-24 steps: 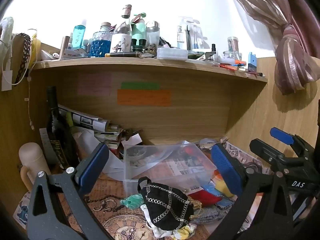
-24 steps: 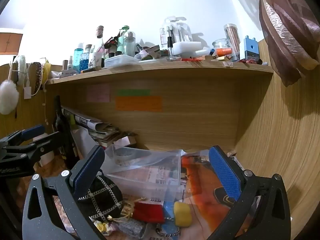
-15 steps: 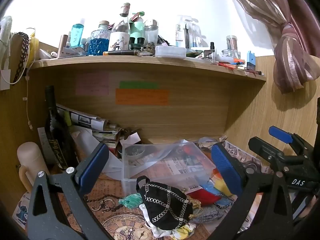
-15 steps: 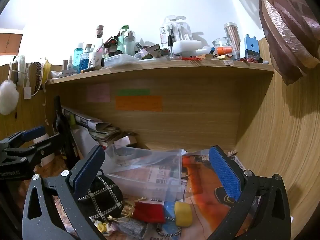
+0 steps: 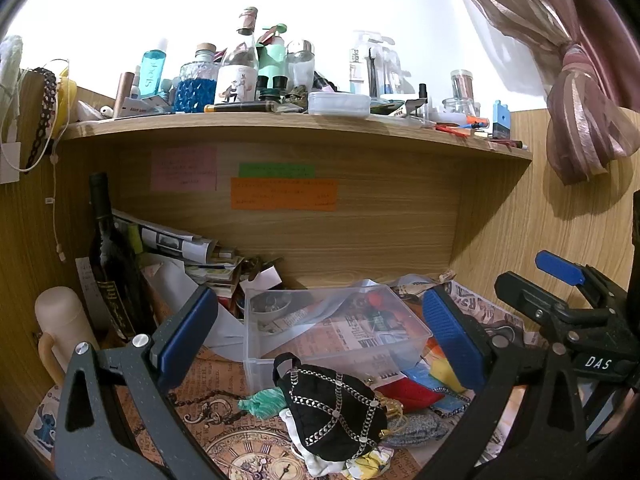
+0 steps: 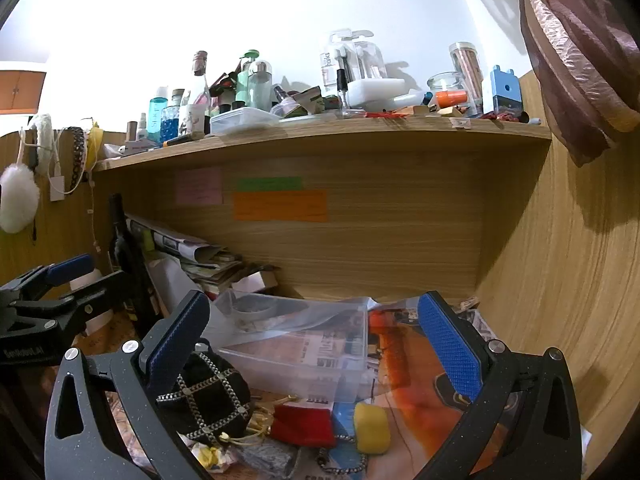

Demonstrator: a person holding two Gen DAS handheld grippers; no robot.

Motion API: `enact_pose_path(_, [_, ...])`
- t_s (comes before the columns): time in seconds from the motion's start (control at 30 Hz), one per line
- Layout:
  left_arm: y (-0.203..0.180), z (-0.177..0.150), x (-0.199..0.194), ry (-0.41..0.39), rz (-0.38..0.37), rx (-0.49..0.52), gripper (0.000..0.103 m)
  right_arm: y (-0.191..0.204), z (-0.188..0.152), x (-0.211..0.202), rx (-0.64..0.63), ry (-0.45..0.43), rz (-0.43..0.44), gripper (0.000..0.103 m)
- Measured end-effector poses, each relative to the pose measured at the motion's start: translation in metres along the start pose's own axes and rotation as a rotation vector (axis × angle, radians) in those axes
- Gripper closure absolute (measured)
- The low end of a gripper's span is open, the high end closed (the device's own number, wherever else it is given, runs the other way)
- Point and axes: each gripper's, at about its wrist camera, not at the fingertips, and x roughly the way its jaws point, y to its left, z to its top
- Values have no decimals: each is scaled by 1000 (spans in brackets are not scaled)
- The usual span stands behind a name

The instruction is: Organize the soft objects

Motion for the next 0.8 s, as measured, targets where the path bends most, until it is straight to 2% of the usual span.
enact_pose_path(0.8, [-1,0,1,-1,-1,3,0,0,-1,0,7,1,2,0])
